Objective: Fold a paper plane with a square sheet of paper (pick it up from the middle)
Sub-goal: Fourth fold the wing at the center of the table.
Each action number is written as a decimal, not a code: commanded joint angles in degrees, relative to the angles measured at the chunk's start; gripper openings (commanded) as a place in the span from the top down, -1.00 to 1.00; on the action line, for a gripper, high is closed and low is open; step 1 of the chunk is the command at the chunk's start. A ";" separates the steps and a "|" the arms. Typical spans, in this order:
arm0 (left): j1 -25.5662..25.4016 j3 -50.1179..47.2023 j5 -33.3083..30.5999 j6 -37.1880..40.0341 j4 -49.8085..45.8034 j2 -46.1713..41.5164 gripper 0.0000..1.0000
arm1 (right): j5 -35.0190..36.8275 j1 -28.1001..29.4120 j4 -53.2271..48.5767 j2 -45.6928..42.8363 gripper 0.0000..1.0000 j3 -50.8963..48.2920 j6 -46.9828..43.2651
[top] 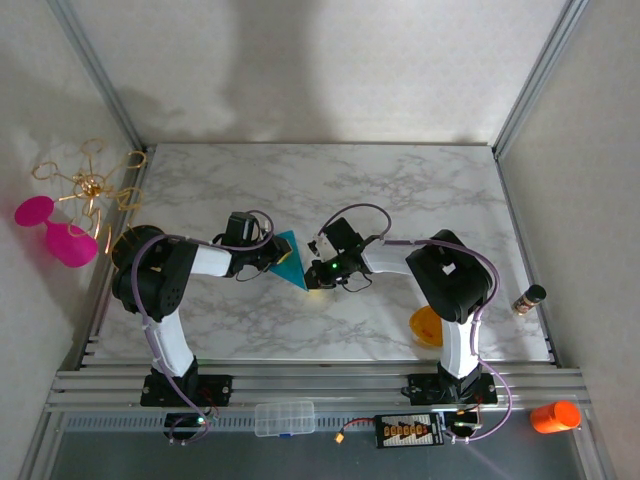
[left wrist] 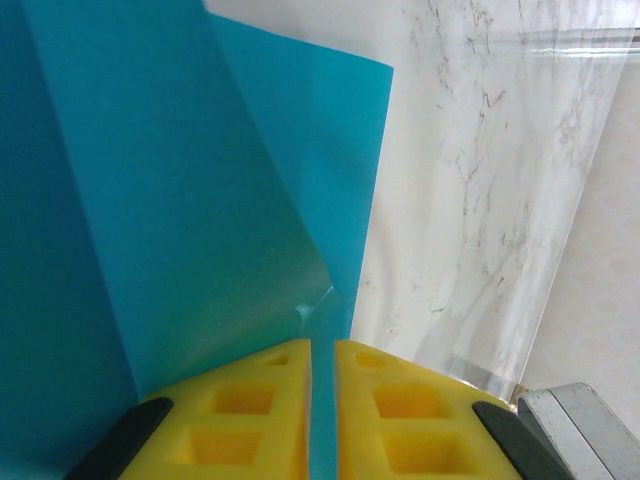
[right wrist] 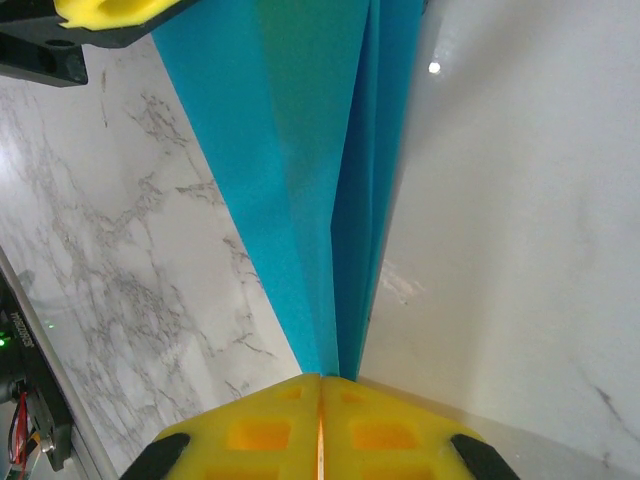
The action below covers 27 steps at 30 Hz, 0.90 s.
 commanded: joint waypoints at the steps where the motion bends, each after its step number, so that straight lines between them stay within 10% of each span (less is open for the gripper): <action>1: 0.31 0.31 -3.34 0.10 -3.77 1.81 0.70 | 0.58 -0.27 -0.71 -2.45 0.79 0.56 0.36; 27: 0.25 0.79 -3.00 -0.19 -5.33 1.46 0.70 | 3.76 1.19 -0.95 4.49 0.81 4.63 2.41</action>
